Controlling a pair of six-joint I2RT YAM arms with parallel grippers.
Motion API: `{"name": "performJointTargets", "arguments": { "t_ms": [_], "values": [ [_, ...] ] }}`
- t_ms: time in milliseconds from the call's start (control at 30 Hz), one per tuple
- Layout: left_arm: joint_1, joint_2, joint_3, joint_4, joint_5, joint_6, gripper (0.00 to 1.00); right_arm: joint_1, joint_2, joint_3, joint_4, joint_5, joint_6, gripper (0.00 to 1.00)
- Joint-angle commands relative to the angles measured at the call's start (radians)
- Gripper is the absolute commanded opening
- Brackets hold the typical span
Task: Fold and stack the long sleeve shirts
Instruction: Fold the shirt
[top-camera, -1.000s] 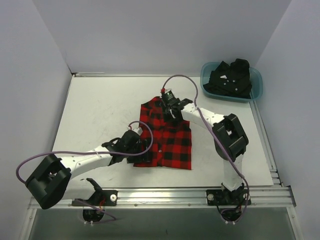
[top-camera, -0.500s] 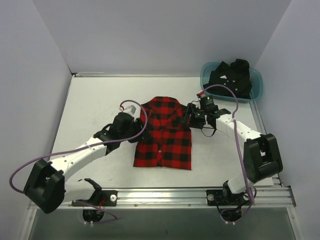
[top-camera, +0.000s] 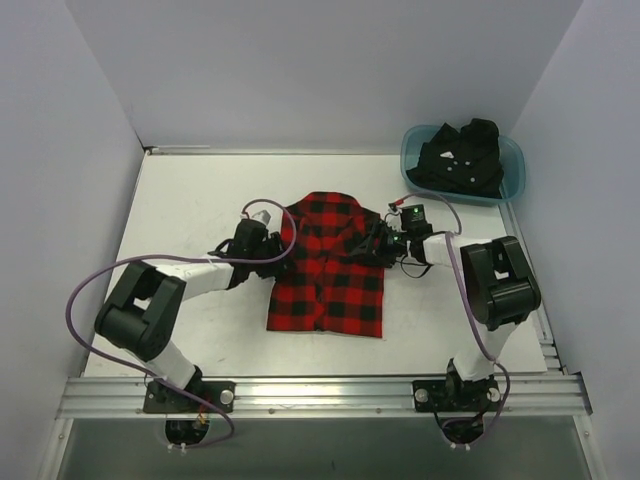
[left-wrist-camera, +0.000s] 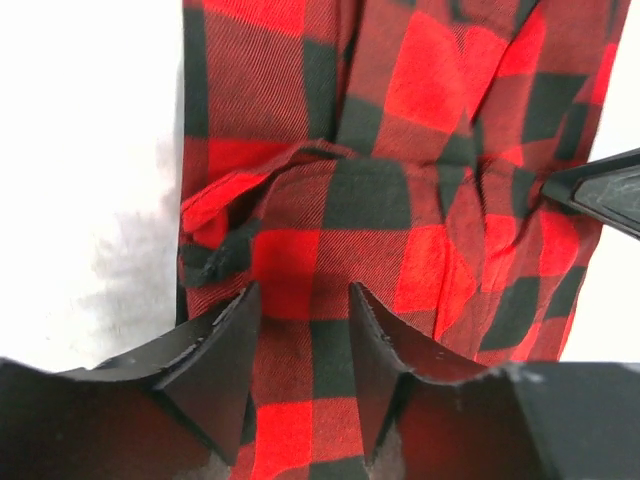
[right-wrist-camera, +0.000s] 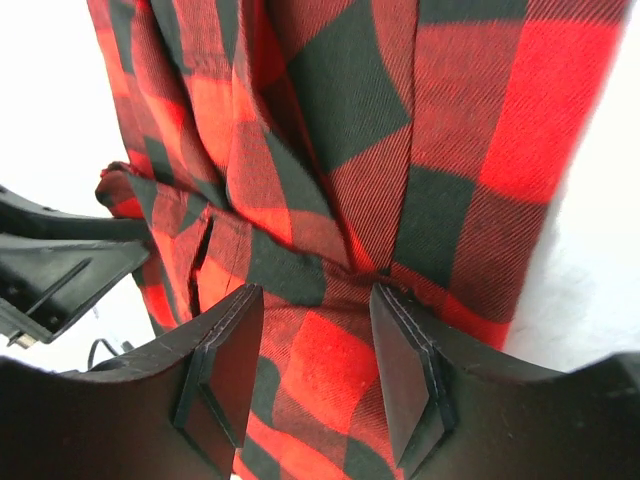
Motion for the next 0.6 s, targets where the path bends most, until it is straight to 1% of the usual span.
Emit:
{"name": "performJointTargets", "arguments": {
  "t_ms": [0, 67, 100, 133, 200, 267, 300, 333, 367, 400, 433, 467, 533, 567],
  "values": [
    [0.005, -0.061, 0.044, 0.083, -0.046, 0.056, 0.51, -0.013, -0.008, 0.045, -0.040, 0.033, -0.060, 0.48],
    [0.003, -0.120, 0.024, 0.089, -0.100, 0.058, 0.58, -0.010, -0.049, 0.085, -0.129, 0.063, -0.101, 0.48],
    [-0.006, -0.185, -0.003, 0.096, -0.111, 0.059, 0.62, -0.009, -0.098, 0.091, -0.146, 0.067, -0.106, 0.49],
    [-0.015, -0.216, -0.011, 0.089, -0.129, 0.061, 0.68, -0.006, -0.123, 0.093, -0.154, 0.067, -0.098, 0.50],
    [-0.064, -0.287, -0.017, 0.019, -0.137, 0.076, 0.72, 0.008, -0.199, 0.072, -0.157, 0.048, -0.080, 0.51],
    [-0.110, -0.322, -0.040, -0.021, -0.132, 0.069, 0.75, 0.031, -0.244, 0.042, -0.145, 0.041, -0.041, 0.51],
    [-0.130, -0.351, -0.059, -0.035, -0.123, 0.060, 0.76, 0.060, -0.278, -0.005, -0.113, 0.036, -0.025, 0.52],
    [-0.170, -0.365, -0.109, -0.040, -0.119, 0.047, 0.76, 0.078, -0.290, -0.030, -0.090, 0.018, -0.006, 0.52],
    [-0.187, -0.378, -0.135, -0.045, -0.116, 0.014, 0.76, 0.095, -0.299, -0.060, -0.065, 0.011, 0.038, 0.52],
    [-0.199, -0.393, -0.160, -0.042, -0.114, -0.003, 0.75, 0.129, -0.309, -0.117, -0.006, 0.008, 0.058, 0.51],
    [-0.215, -0.396, -0.219, -0.032, -0.102, -0.017, 0.75, 0.141, -0.309, -0.151, 0.036, 0.007, 0.086, 0.51],
    [-0.218, -0.399, -0.246, -0.022, -0.100, -0.043, 0.75, 0.154, -0.304, -0.178, 0.112, 0.005, 0.104, 0.51],
    [-0.219, -0.390, -0.298, 0.012, -0.093, -0.065, 0.72, 0.177, -0.263, -0.232, 0.160, 0.001, 0.146, 0.50],
    [-0.219, -0.382, -0.334, 0.026, -0.093, -0.075, 0.71, 0.180, -0.243, -0.249, 0.230, -0.001, 0.160, 0.50]
  ]
}}
